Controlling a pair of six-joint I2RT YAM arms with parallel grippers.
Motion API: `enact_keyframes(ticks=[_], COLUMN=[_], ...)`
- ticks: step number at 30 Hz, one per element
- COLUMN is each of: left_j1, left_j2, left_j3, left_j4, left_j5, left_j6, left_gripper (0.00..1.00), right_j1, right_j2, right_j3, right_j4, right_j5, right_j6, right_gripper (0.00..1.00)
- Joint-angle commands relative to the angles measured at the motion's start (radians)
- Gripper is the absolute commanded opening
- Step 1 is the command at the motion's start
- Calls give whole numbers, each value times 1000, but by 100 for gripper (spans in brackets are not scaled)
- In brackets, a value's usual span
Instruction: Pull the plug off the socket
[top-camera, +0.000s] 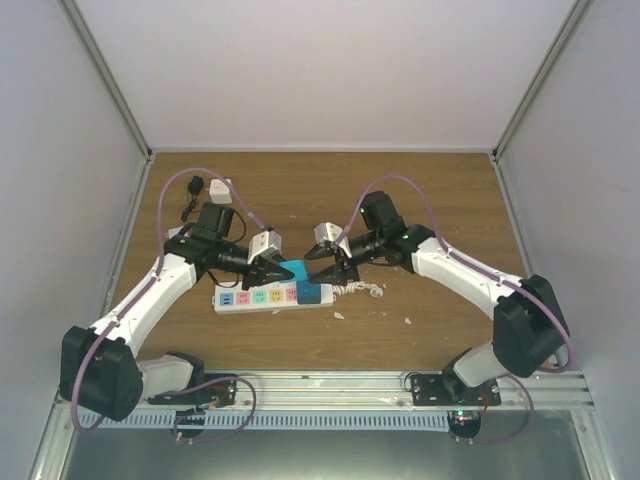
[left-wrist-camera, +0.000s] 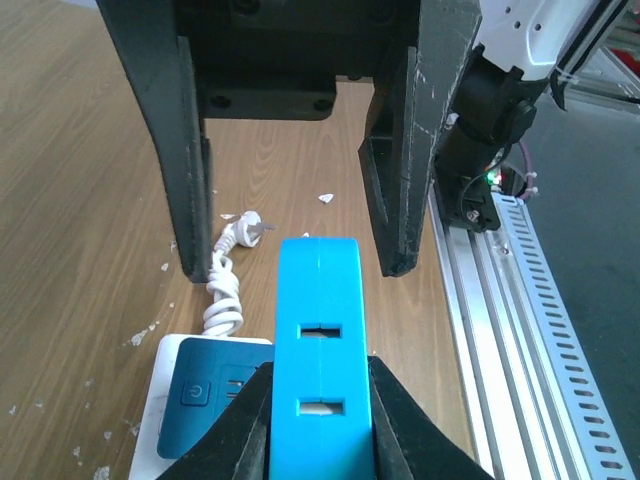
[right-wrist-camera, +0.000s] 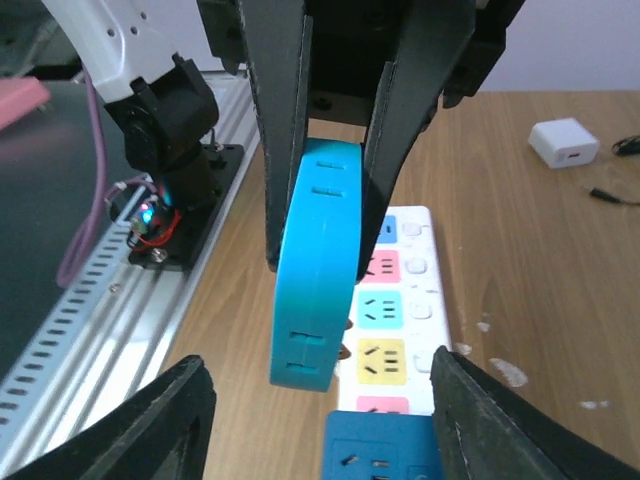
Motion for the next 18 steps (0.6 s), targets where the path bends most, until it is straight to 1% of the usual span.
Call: enact_keyframes(ticks=[1,7,13,18], left_j1=[-5,-5,-5,-4], left_j2=[-22,-19,-13,-2], left_j3=[-28,-37,-38,-29], left_j4=[54,70,78,76], left_j5=[24,21,17,-1], left_j6=[-12,-21,-27,-25], left_gripper=[20,21,21,21], right_j1=[21,31,59,66], right_j2=[-5,37,51,47], right_j3=[-3,27,22,13], right_j4=[-2,4,34,52], right_j5=[-51,-68,-36,-39], right_j6=[70,123,145,161], right_gripper=[57,45,39,33])
